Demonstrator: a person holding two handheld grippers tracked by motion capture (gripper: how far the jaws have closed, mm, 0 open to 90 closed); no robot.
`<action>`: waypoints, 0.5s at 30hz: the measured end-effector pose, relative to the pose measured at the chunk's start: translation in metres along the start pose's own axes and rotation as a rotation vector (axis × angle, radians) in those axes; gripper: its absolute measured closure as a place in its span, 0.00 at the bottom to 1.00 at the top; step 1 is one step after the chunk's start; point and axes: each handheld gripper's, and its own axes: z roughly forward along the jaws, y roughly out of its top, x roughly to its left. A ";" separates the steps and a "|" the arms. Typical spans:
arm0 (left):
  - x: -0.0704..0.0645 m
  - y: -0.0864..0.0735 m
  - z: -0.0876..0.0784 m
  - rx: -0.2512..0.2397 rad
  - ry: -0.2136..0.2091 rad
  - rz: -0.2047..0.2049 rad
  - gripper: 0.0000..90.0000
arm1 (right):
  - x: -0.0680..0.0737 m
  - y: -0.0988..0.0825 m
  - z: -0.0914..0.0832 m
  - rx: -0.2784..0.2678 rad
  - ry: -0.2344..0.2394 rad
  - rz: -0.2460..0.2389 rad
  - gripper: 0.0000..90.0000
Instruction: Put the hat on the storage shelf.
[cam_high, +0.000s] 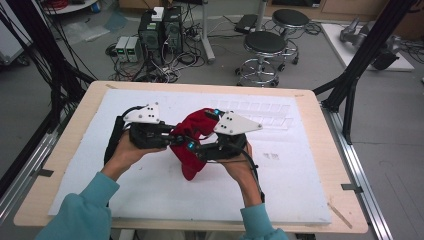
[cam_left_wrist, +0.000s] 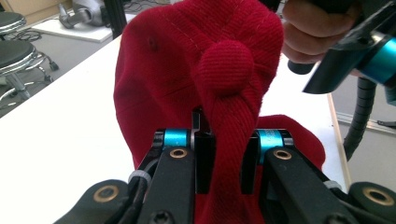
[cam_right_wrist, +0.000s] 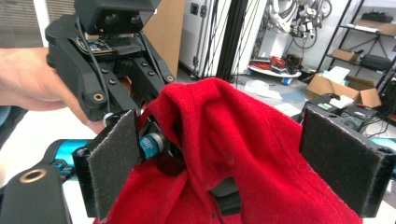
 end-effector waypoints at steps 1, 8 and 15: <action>0.000 0.000 0.000 0.000 0.005 -0.002 0.91 | 0.000 0.000 -0.001 0.003 -0.004 0.000 0.12; 0.001 0.003 -0.009 -0.049 0.086 -0.041 0.91 | 0.004 -0.003 -0.007 0.015 -0.022 0.019 0.12; -0.001 0.005 -0.015 -0.090 0.210 -0.068 0.91 | 0.008 -0.010 -0.013 0.029 -0.041 0.052 0.12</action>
